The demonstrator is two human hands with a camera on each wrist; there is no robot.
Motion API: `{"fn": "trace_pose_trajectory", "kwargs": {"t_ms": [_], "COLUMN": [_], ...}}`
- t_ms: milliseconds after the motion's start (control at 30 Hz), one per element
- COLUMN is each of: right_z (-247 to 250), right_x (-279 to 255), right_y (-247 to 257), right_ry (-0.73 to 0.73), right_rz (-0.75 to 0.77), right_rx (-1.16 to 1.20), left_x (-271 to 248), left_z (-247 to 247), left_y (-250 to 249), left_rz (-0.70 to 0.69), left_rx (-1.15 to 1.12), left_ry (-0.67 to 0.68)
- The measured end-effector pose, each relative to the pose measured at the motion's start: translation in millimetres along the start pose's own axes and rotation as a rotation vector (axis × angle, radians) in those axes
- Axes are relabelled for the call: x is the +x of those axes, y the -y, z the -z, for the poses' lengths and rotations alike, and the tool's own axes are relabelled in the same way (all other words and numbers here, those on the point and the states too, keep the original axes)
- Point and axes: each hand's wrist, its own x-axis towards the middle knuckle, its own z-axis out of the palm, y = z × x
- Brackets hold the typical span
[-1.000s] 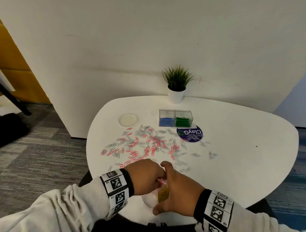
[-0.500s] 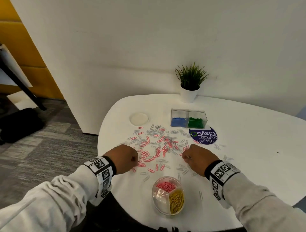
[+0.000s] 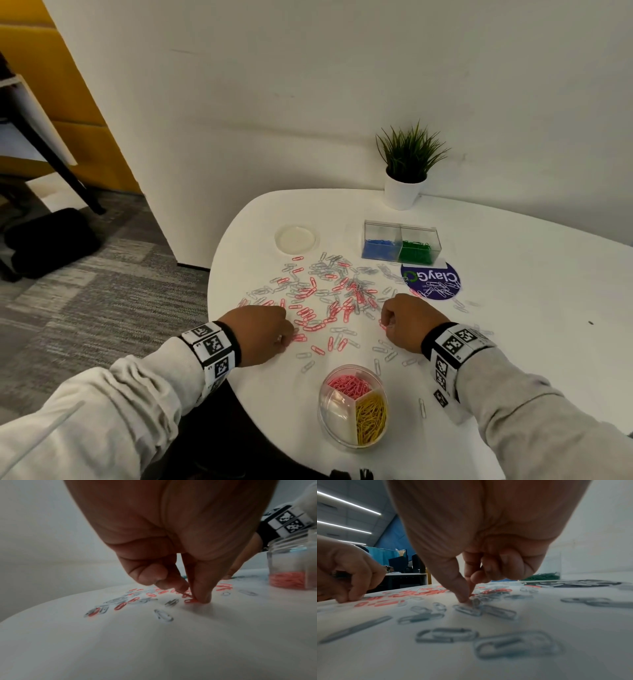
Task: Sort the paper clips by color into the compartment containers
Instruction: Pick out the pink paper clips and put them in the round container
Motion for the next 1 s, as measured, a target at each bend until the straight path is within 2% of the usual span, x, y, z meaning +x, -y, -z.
{"fn": "trace_pose_trajectory", "kwargs": {"t_ms": [100, 233, 333, 433, 500, 567, 700, 1000], "right_z": [1, 2, 1, 0, 1, 4, 5, -5], "right_x": [3, 3, 3, 1, 1, 3, 6, 9], "right_y": [7, 14, 16, 16, 15, 13, 12, 13], "right_ry": [0.031, 0.035, 0.032, 0.037, 0.009, -0.047, -0.017, -0.022], "right_rz": [-0.024, 0.021, 0.084, 0.122, 0.129, 0.127, 0.174, 0.232], "right_rx": [-0.027, -0.14, -0.22, -0.264, -0.235, -0.159, -0.155, -0.251], "left_x": [-1, 2, 1, 0, 0, -3, -6, 3], "left_z": [-6, -11, -7, 6, 12, 11, 7, -3], "left_y": [0, 1, 7, 20, 30, 36, 30, 15], "left_rz": [-0.051, -0.093, -0.085, 0.01, 0.079, 0.108, 0.044, 0.013], "left_rx": [0.062, 0.088, -0.034, -0.188, -0.22, -0.191, -0.16, -0.065], "left_ry": [-0.039, -0.119, -0.193, -0.283, -0.264, -0.189, -0.076, -0.053]}}
